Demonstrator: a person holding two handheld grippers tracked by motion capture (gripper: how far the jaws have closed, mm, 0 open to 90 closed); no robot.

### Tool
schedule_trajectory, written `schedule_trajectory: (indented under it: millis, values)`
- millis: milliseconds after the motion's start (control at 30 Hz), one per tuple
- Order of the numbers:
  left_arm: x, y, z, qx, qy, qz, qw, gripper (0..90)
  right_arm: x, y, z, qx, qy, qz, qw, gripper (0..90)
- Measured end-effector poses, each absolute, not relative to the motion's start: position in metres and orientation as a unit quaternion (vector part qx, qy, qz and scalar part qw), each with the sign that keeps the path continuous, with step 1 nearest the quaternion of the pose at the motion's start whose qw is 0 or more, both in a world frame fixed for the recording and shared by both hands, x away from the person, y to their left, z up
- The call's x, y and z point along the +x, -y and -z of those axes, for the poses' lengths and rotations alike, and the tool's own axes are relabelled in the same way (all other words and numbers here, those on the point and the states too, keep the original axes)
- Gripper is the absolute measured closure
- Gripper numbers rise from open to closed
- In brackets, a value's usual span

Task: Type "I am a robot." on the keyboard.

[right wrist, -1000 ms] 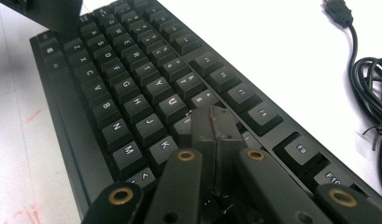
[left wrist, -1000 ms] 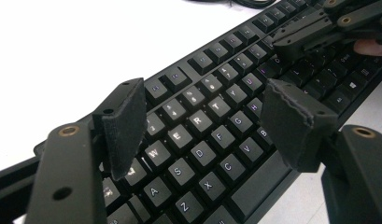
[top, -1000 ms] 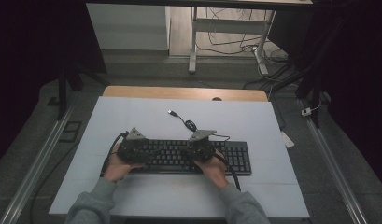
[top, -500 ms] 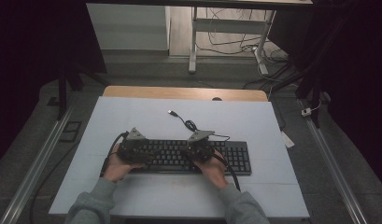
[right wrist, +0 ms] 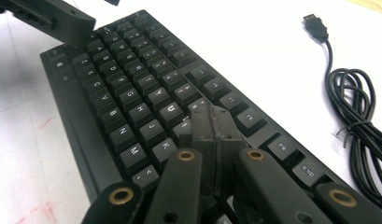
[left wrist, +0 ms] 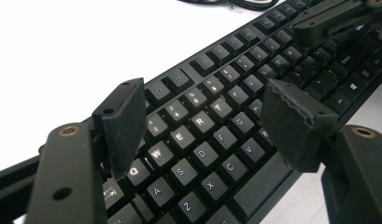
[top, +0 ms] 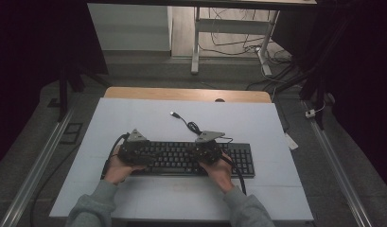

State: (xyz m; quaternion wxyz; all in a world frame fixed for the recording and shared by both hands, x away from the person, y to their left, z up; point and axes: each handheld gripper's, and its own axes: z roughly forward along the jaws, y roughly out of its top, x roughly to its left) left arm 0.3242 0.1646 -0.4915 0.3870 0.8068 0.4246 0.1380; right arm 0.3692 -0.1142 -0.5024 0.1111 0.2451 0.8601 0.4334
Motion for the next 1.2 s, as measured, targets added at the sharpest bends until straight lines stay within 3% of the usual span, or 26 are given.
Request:
schedule_trajectory:
  millis: [67,367,500,867,1200]
  values:
    - [0.324,-0.165,0.491,0.806,-0.425,-0.139,0.387,31.4,0.367,0.119,0.501,0.245,-0.859,-0.436,0.113,88.8]
    - [0.324,-0.165,0.492,0.807,-0.426,-0.14,0.385,31.8,0.359,0.154,0.499,0.272,-0.85,-0.435,0.116,67.1]
    - [0.325,-0.166,0.492,0.805,-0.428,-0.139,0.386,31.9,0.355,0.168,0.499,0.279,-0.85,-0.431,0.123,61.4]
    - [0.325,-0.167,0.491,0.803,-0.43,-0.141,0.387,33.0,0.348,0.179,0.5,0.272,-0.853,-0.427,0.129,52.9]
    - [0.324,-0.168,0.49,0.802,-0.429,-0.134,0.393,36.2,0.348,0.178,0.5,0.268,-0.854,-0.426,0.131,51.8]
